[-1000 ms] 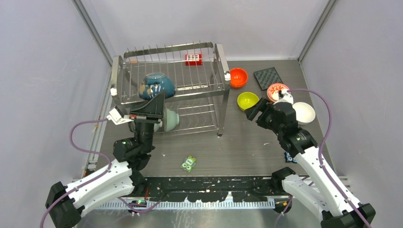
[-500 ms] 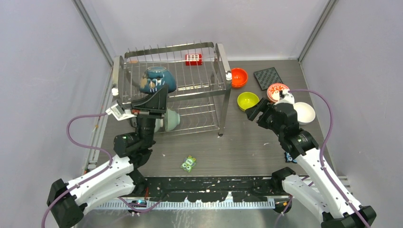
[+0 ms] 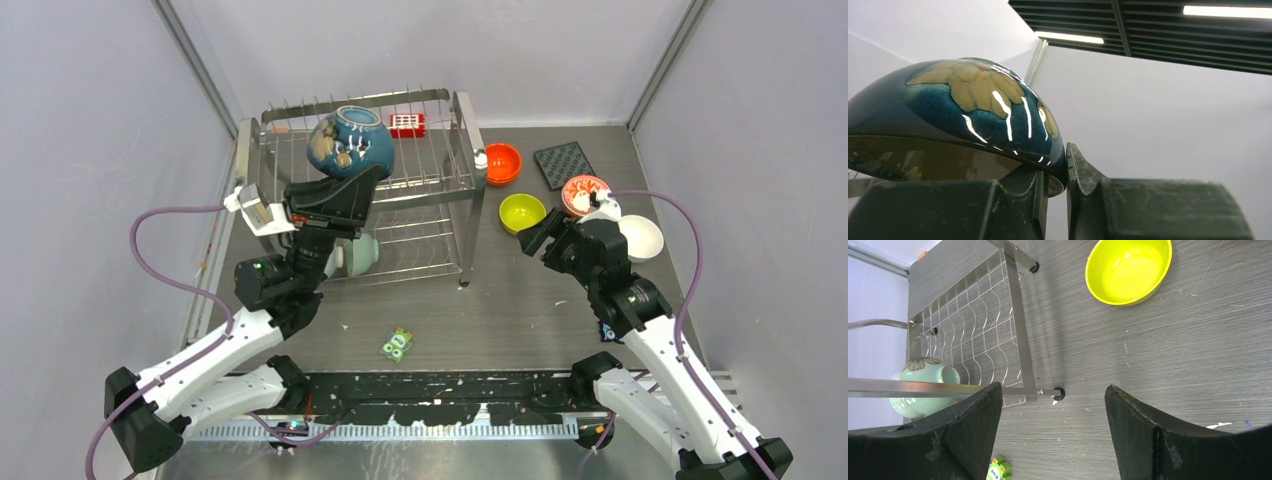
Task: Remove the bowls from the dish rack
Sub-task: Pick up the bowl from the dish rack, then place the bowl at the center of the board.
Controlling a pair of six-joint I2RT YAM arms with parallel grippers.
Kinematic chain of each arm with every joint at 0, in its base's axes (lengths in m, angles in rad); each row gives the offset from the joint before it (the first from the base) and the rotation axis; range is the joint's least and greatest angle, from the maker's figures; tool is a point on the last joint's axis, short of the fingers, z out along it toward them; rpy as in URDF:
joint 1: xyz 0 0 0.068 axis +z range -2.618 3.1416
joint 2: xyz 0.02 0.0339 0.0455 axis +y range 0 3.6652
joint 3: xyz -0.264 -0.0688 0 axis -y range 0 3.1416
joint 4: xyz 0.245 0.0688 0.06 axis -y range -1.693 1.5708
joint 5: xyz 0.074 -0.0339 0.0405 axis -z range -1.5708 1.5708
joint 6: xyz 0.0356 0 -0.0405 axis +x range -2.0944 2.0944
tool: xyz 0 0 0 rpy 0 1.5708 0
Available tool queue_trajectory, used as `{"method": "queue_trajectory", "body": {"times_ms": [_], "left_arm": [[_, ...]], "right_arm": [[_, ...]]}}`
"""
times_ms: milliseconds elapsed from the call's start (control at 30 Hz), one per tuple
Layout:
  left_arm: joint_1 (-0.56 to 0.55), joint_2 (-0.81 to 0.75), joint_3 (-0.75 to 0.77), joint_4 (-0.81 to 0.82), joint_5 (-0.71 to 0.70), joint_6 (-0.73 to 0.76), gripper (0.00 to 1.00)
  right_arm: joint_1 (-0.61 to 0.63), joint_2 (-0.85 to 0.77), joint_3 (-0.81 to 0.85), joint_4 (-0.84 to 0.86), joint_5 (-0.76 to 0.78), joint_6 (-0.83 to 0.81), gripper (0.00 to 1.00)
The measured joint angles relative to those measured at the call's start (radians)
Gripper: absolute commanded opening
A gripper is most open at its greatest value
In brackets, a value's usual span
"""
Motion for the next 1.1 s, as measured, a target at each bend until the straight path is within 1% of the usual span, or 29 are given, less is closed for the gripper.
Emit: {"method": "queue_trajectory", "body": {"times_ms": [200, 367, 467, 533, 600, 667, 767, 800, 933, 1100], "left_arm": [[0.002, 0.02, 0.145, -0.137, 0.15, 0.05, 0.0], [0.002, 0.022, 0.285, -0.265, 0.304, 0.064, 0.0], [0.002, 0.024, 0.377, -0.396, 0.399, 0.063, 0.0], [-0.008, 0.024, 0.407, -0.469, 0.438, 0.066, 0.0], [-0.033, 0.024, 0.439, -0.583, 0.457, 0.087, 0.0], [-0.078, 0.028, 0.47, -0.718, 0.455, 0.127, 0.0], [-0.208, 0.058, 0.536, -0.965, 0.406, 0.232, 0.0], [-0.249, 0.07, 0.552, -1.02, 0.389, 0.262, 0.0], [-0.462, 0.146, 0.629, -1.269, 0.253, 0.433, 0.0], [-0.635, 0.226, 0.679, -1.502, 0.106, 0.581, 0.0]], "right_arm": [[0.0, -0.011, 0.005, -0.026, -0.001, 0.0, 0.79], [0.0, -0.038, 0.051, -0.056, 0.0, 0.004, 0.79], [0.0, -0.058, 0.099, -0.08, 0.002, 0.004, 0.79], [0.0, -0.069, 0.12, -0.093, 0.008, 0.003, 0.79], [0.0, -0.079, 0.136, -0.108, 0.023, -0.002, 0.79], [0.0, -0.09, 0.145, -0.128, 0.039, -0.008, 0.79], [0.0, -0.101, 0.153, -0.161, 0.059, -0.015, 0.79], [0.0, -0.103, 0.153, -0.171, 0.063, -0.016, 0.79], [0.0, -0.104, 0.162, -0.225, 0.077, -0.016, 0.79], [0.0, -0.104, 0.211, -0.314, 0.102, -0.016, 0.79]]}}
